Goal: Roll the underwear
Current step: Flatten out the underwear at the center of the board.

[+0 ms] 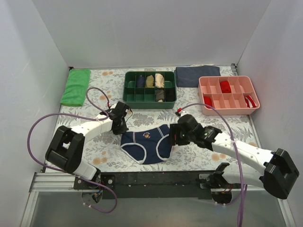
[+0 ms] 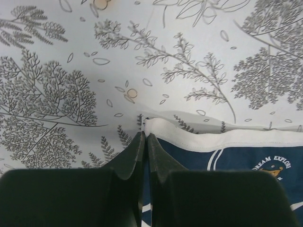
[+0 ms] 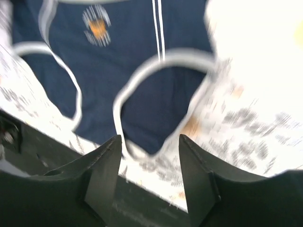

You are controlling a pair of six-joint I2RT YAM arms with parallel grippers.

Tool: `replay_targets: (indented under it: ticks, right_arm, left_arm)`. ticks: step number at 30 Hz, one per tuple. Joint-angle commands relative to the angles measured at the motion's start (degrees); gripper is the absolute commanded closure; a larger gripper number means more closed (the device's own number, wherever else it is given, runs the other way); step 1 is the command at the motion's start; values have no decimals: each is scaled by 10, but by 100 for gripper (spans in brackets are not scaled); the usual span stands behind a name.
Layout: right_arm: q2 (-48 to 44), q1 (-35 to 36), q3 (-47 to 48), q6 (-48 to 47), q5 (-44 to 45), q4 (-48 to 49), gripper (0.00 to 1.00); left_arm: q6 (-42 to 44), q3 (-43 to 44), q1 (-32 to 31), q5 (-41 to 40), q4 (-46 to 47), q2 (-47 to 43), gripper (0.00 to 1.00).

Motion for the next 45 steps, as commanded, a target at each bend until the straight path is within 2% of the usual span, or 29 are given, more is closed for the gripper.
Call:
replay_targets:
  ticks: [1, 5, 11, 20, 25, 41, 45]
  right_arm:
    - [30, -82, 80, -97, 16, 10, 39]
    - [91, -183, 97, -146, -109, 69, 41]
    - [172, -208, 130, -174, -181, 93, 44]
    - [244, -223, 98, -134, -224, 196, 45]
    - [288, -223, 105, -129, -232, 205, 46]
    - [350, -229, 110, -113, -248, 249, 46]
    - [353, -236, 94, -102, -246, 269, 52]
  left_arm:
    - [32, 38, 3, 4, 16, 13, 100]
    - [39, 40, 3, 3, 10, 18, 100]
    - [47, 41, 3, 8, 8, 29, 100]
    - [58, 42, 3, 17, 17, 35, 100]
    - [60, 39, 3, 22, 18, 38, 100]
    - [60, 34, 3, 32, 25, 42, 100]
    - [61, 34, 3, 37, 26, 45, 100]
